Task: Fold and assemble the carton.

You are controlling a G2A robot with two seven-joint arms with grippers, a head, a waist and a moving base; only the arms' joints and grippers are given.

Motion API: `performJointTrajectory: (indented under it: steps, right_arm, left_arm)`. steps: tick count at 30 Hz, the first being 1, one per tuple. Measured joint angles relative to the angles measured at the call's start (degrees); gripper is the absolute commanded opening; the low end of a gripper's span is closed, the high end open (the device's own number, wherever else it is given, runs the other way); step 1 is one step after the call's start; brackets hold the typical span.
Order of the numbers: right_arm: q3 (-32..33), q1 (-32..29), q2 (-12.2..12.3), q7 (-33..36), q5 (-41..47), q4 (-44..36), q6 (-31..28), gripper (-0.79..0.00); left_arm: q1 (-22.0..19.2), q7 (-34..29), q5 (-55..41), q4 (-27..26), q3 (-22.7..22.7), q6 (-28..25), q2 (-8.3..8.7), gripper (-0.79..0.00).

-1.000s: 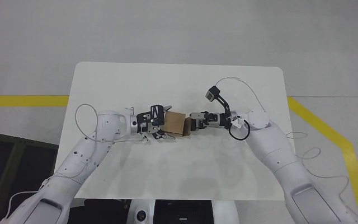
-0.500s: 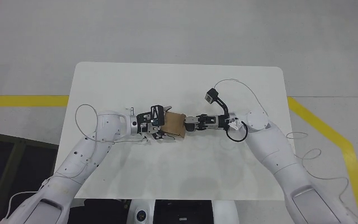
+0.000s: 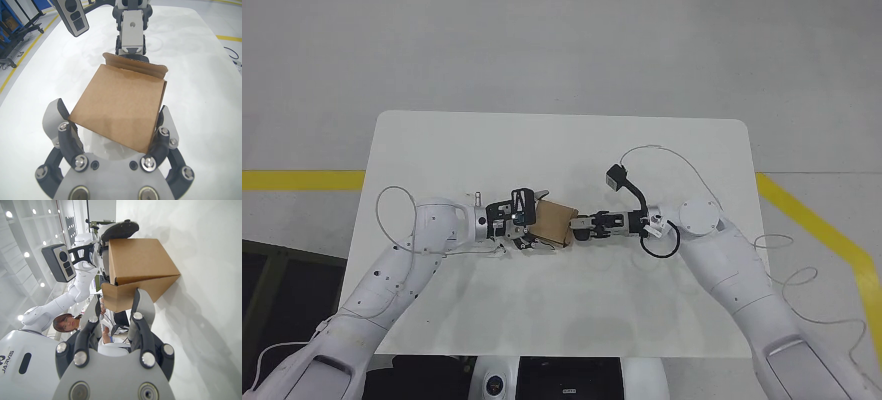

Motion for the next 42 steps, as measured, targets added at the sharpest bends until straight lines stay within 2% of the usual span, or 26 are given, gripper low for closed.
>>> performJointTrajectory:
  steps: [9,21,42]
  right_arm:
    - [0.1,-0.3,0.1,-0.3,-1.4,-0.4,0.4,-0.526]
    - [0.1,-0.4,0.5,-1.6,-5.9,-1.8,1.3,-0.622]
    - [0.8,-1.1,1.2,-2.9,-9.6,-5.8,3.6,-0.665]
  left_arm:
    - [0.1,-0.1,0.1,0.0,-0.1,0.1,0.06,0.0]
    - [0.1,-0.1,0.0,-0.1,0.0,-0.1,0.13,0.0]
    - [0.1,-0.4,0.1,-0.3,0.1,-0.1,0.18,0.0]
